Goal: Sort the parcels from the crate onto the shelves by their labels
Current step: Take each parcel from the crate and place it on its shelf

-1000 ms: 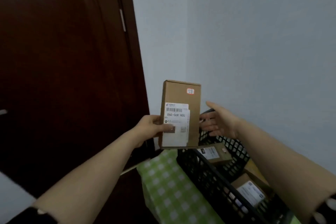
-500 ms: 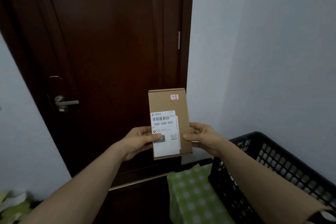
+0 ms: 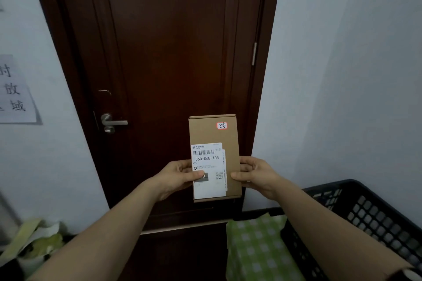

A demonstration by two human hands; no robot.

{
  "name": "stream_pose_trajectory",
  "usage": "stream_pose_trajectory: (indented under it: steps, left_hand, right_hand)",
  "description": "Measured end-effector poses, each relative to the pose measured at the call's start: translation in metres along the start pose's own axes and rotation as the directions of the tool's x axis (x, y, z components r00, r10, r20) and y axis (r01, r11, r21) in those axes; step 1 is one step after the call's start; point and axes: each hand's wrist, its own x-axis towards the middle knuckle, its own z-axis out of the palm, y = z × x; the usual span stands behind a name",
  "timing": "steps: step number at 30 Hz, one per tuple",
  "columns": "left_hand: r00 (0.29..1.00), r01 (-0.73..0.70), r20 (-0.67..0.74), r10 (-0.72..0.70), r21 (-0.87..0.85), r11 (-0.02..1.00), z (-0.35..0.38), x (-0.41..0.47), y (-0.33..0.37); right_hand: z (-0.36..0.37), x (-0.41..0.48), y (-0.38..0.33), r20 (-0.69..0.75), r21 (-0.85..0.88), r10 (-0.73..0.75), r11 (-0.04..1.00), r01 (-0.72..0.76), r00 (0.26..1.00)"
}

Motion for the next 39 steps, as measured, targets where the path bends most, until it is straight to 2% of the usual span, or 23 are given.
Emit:
stream_pose_trajectory:
  steps: [5,9,15,21,24,28,35,39]
  left_hand:
    - [0.999,-0.001,-0.044,0.001,-0.015,1.000,-0.019,-0.006,-0.001]
    - [0.991,0.005,-0.134,-0.010,-0.040,0.999,-0.037,-0.017,-0.003]
    - [0.949,0.024,-0.313,-0.029,-0.019,1.000,-0.081,-0.056,-0.015]
    - [0.894,0.084,-0.441,-0.081,-0.013,0.996,-0.120,-0.114,-0.040]
    - [0.832,0.101,-0.542,-0.120,-0.065,0.993,-0.131,-0.148,-0.057]
    - [0.714,0.141,-0.678,-0.175,-0.106,0.984,-0.140,-0.205,-0.073]
    - [0.437,0.123,-0.888,-0.144,-0.100,0.987,-0.147,-0.310,-0.077]
    - [0.320,0.105,-0.937,-0.141,-0.113,0.988,-0.153,-0.377,-0.070]
  right_hand:
    - [0.020,0.012,-0.002,0.034,-0.017,-0.002,1.000,0.002,0.999]
    - [0.044,0.022,-0.003,0.088,-0.045,0.000,0.999,0.004,0.996]
    - [0.102,0.042,0.003,0.220,-0.078,0.038,0.997,-0.021,0.975]
    - [0.173,0.056,0.005,0.354,-0.016,0.034,0.999,-0.030,0.935]
    - [0.213,0.058,0.005,0.455,-0.032,0.028,0.999,-0.015,0.890]
    - [0.270,0.047,0.017,0.607,-0.066,0.061,0.997,-0.026,0.792]
    - [0.370,0.001,0.031,0.793,-0.126,0.109,0.992,-0.015,0.600]
    - [0.429,-0.036,0.018,0.857,-0.114,0.082,0.993,0.032,0.509]
